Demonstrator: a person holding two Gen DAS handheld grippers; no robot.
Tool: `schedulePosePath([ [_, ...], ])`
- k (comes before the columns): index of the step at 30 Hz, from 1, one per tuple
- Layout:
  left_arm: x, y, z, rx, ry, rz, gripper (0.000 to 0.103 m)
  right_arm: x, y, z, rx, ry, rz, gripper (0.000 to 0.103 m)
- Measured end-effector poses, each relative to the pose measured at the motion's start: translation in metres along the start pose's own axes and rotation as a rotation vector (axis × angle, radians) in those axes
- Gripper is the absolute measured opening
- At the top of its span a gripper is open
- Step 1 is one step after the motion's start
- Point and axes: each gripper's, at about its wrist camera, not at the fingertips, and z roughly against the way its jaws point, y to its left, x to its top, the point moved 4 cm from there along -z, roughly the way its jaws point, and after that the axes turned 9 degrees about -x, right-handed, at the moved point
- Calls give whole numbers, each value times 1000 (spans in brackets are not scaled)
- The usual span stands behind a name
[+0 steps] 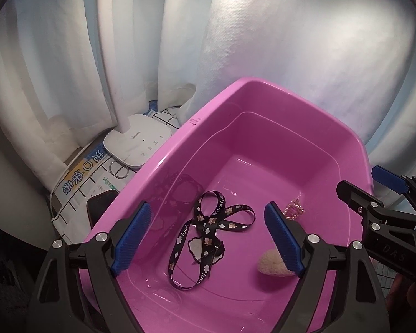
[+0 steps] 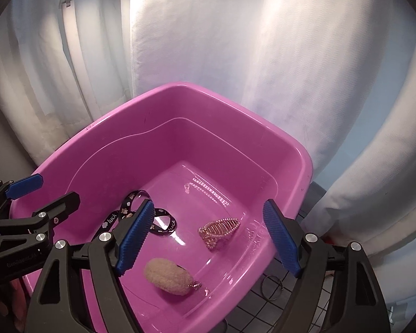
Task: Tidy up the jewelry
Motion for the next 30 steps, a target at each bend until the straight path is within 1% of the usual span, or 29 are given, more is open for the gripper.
schedulePosePath([
  [3,-1,-4,6,-3,-10,9,82,-4,-8,13,-10,-30,-21,77],
  [6,-4,-16,17,-15,-38,8,82,-16,-22,29,-9,-63,-67,77],
  [10,-10,-50,34,-50,-79,-43,82,-42,-46,52,-20,-86,-124,77],
  [13,-18,-79,43,-103,-88,-74,83,-69,-74,69,-47,-90,-170,77],
  [18,-34,-135,53,-211,-84,-124,84,-122,-137,90,-124,-66,-275,77],
  [23,-53,-186,55,-284,-71,-181,85,-177,-201,102,-198,-22,-398,77],
  [26,-70,-210,52,-314,-48,-210,85,-206,-227,105,-220,3,-446,77],
  [28,-83,-223,48,-326,-31,-221,85,-221,-237,102,-232,23,-461,77],
  [30,-98,-231,42,-331,-9,-224,88,-236,-242,97,-225,41,-472,77],
])
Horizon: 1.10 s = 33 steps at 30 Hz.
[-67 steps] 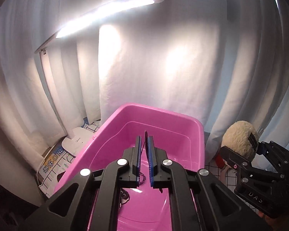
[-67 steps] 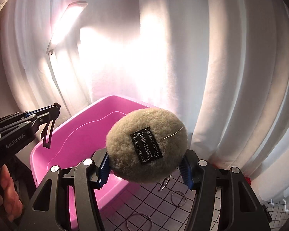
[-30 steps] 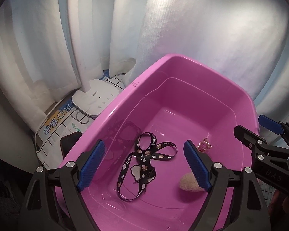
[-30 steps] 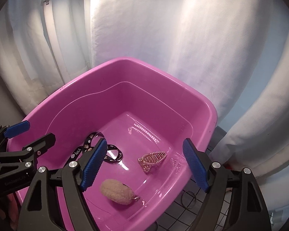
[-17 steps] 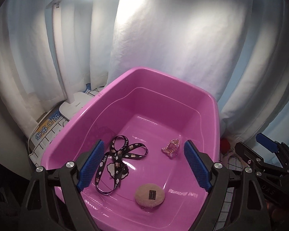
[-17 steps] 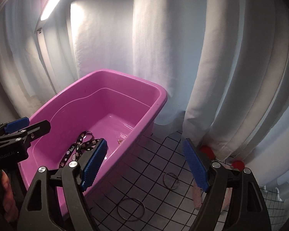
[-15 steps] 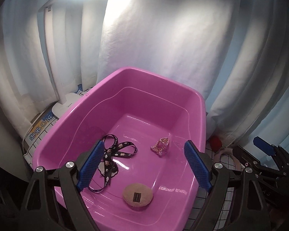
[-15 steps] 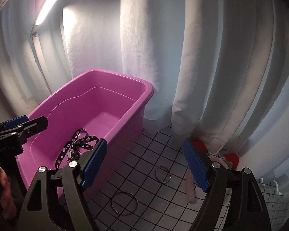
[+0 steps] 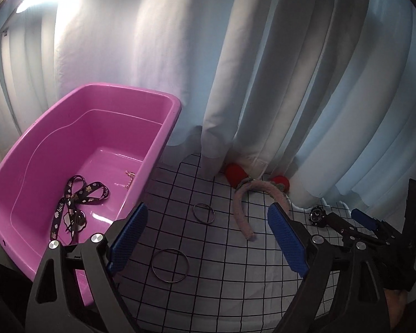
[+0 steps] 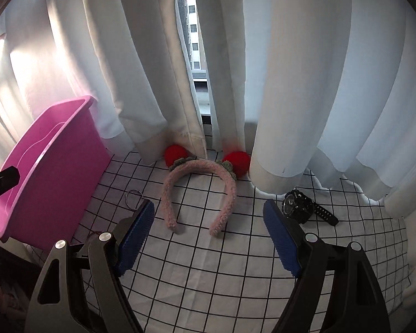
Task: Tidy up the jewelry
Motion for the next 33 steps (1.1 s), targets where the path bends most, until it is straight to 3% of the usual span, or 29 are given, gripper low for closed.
schedulePosePath([
  [7,-58,-7,-40,58,80,50,89,-21,-5,-36,41,64,28,77],
  [11,-84,5,-59,123,115,114,96,-27,-4,-65,55,110,50,77],
  [17,-114,26,-85,226,129,194,97,-31,-7,-110,69,164,59,77],
  [26,-141,55,-108,358,126,333,97,-30,-7,-144,115,187,73,77],
  [33,-142,76,-124,440,124,406,97,-29,-7,-162,141,213,79,77],
])
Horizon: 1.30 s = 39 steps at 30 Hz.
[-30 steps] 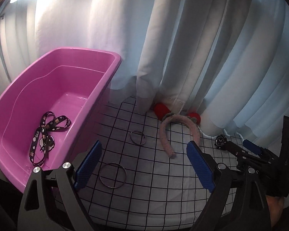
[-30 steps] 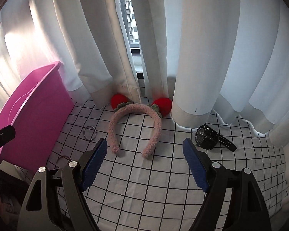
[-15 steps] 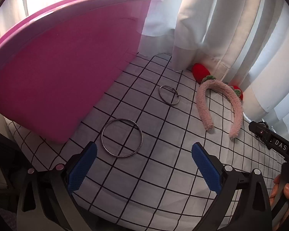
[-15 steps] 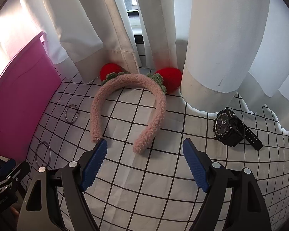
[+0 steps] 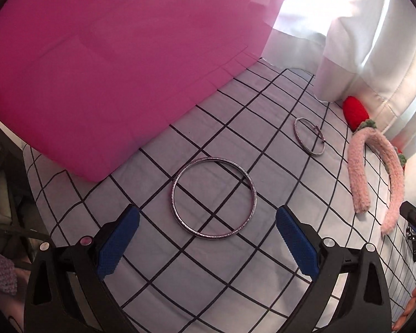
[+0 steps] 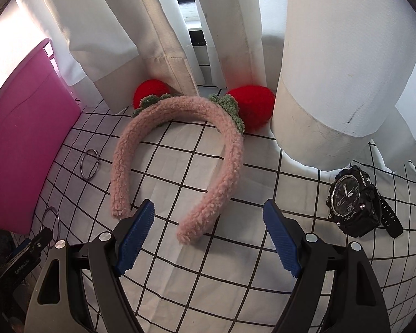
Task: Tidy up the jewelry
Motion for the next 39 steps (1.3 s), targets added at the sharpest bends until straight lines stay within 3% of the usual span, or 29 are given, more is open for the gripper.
schedulePosePath([
  [13,8,-5,-24,73,13,-28,97,9,-2,-13,-4,8,5,77],
  [27,21,-9,-41,72,-17,-26,98,24,-1,-53,-112,65,-12,77],
  [32,24,-11,-44,76,-30,-23,98,37,2,-63,-153,38,2,77],
  [39,23,-11,-40,78,-35,-22,98,52,1,-80,-162,11,2,94],
])
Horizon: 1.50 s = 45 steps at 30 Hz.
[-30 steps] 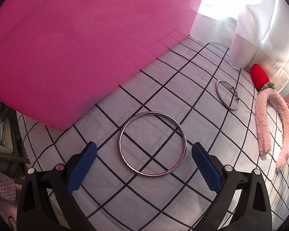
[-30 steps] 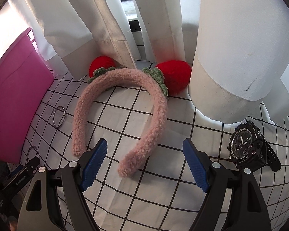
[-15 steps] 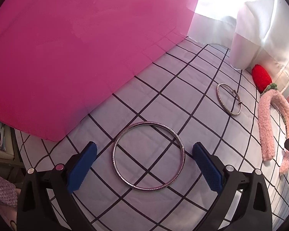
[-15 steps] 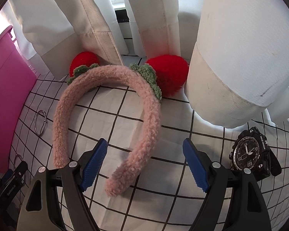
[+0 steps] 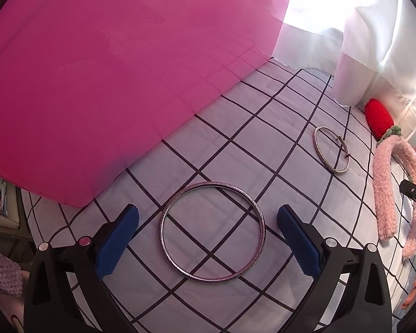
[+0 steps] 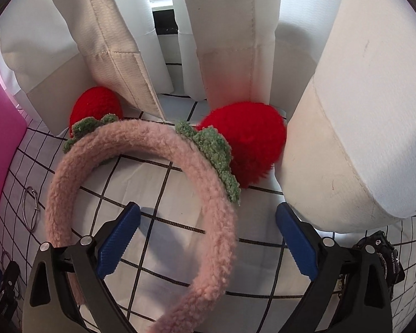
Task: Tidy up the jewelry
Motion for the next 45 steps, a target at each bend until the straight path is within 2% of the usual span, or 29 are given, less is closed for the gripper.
schedulePosePath([
  [8,2,-1,0,2,9,7,98,12,-2,-7,10,-9,10,94],
  [11,1,0,-2,-1,11,5,97,5,1,0,24,-23,20,93],
  [14,1,3,-1,-6,17,-1,96,-1,8,7,32,-45,27,85],
  [15,1,3,-1,-7,17,-3,95,-3,13,11,34,-56,33,74],
  [16,-1,2,0,-9,16,-5,93,-4,15,14,37,-67,39,58],
  [19,-3,0,2,-16,10,-17,85,-6,19,20,30,-77,38,34],
  [20,-4,-1,4,-20,7,-24,79,-7,18,20,22,-80,33,30],
  [21,-5,-2,5,-24,5,-33,75,-8,16,21,16,-83,27,20],
  [22,-5,-4,6,-27,3,-41,72,-9,14,21,15,-84,22,16],
  [27,-7,-3,8,-28,3,-45,71,-14,9,24,20,-92,27,11],
  [35,-13,0,19,-27,-6,-67,71,-27,10,32,37,-106,8,10],
  [45,-11,-7,47,-50,-58,-137,71,-50,-9,74,54,-170,16,10],
])
